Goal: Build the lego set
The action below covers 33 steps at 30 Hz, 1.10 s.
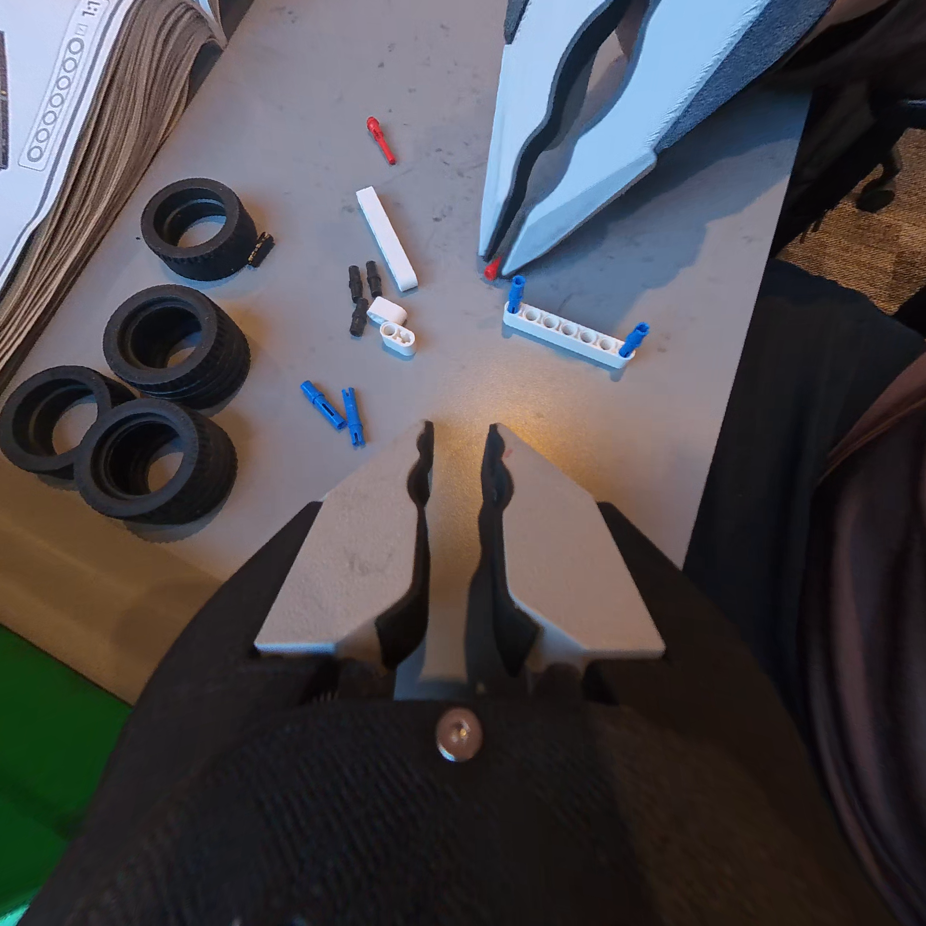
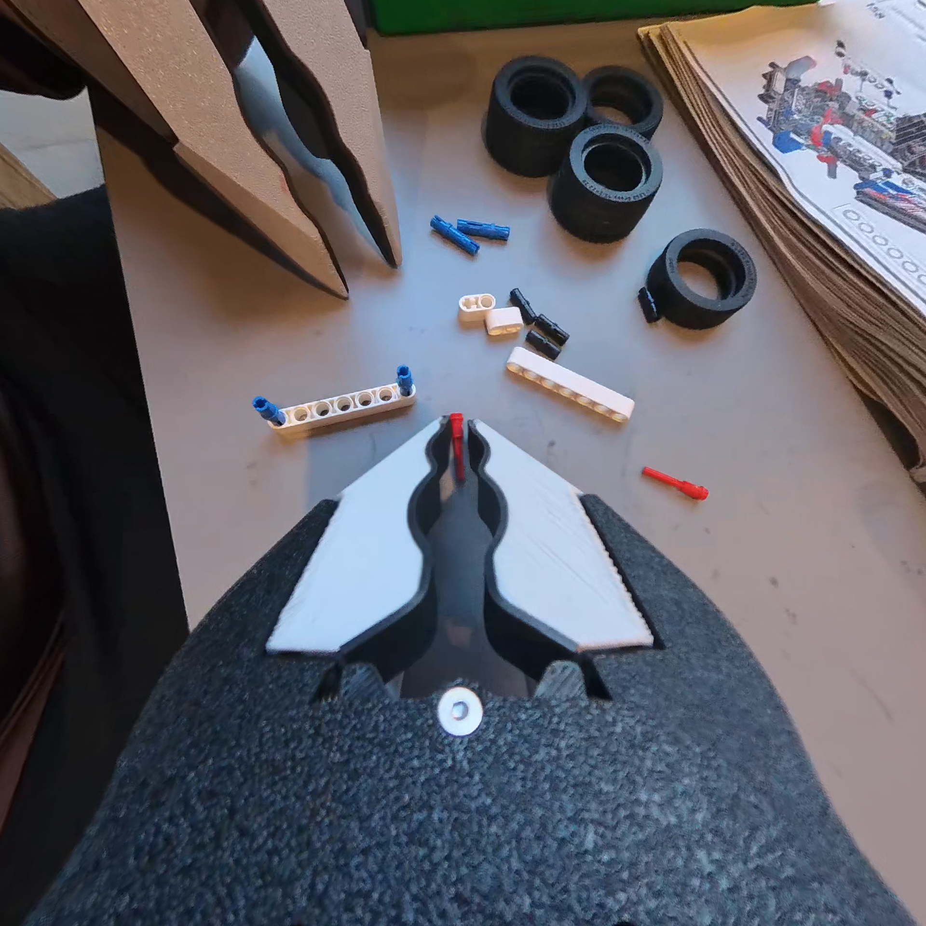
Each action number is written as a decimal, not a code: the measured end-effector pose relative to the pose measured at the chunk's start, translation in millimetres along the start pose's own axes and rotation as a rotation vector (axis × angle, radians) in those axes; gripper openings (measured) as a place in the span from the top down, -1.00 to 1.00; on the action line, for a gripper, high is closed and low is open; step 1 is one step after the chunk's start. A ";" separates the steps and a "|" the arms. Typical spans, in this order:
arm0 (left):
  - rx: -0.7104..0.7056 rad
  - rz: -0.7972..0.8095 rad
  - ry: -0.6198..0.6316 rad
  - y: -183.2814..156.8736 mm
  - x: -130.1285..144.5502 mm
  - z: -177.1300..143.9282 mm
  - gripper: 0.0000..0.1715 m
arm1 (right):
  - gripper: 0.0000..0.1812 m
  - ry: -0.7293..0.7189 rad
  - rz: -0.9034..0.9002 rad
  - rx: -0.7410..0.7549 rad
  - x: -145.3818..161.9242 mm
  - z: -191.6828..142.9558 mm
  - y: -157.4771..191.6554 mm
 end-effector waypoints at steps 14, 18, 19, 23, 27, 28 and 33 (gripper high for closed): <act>0.023 -0.013 0.004 0.0 0.3 0.1 0.79 | 0.88 -0.051 0.027 -0.039 1.1 -7.1 -1.5; 0.024 -0.003 0.003 -1.1 0.3 0.2 0.86 | 0.88 -0.072 0.015 -0.041 -1.6 -7.1 -0.7; 0.025 -0.002 0.004 -1.2 0.3 0.2 0.86 | 0.88 -0.082 0.014 -0.041 -2.7 -7.4 -0.6; 0.030 -0.007 0.004 -1.0 0.3 0.4 0.86 | 0.85 -0.113 0.003 -0.042 -6.1 -8.6 0.1; 0.028 -0.007 0.004 -0.9 0.3 0.4 0.86 | 0.82 -0.143 -0.010 -0.054 -8.5 -10.6 1.6; 0.027 -0.006 0.004 -0.9 0.3 0.4 0.86 | 0.80 -0.154 -0.015 -0.058 -9.6 -11.5 2.2; 0.020 0.000 -0.012 -4.0 1.5 -3.5 0.85 | 0.75 -0.220 -0.052 -0.103 -14.7 -17.3 8.7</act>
Point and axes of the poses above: each gripper's, where its closed fingertips meet, z out along the fingers, x out of its underside, y = z × x across the jaws, the point moved 5 cm from there along -z, back along the fingers, and after that the axes turned 5 degrees about -z, right-handed, at the moved point
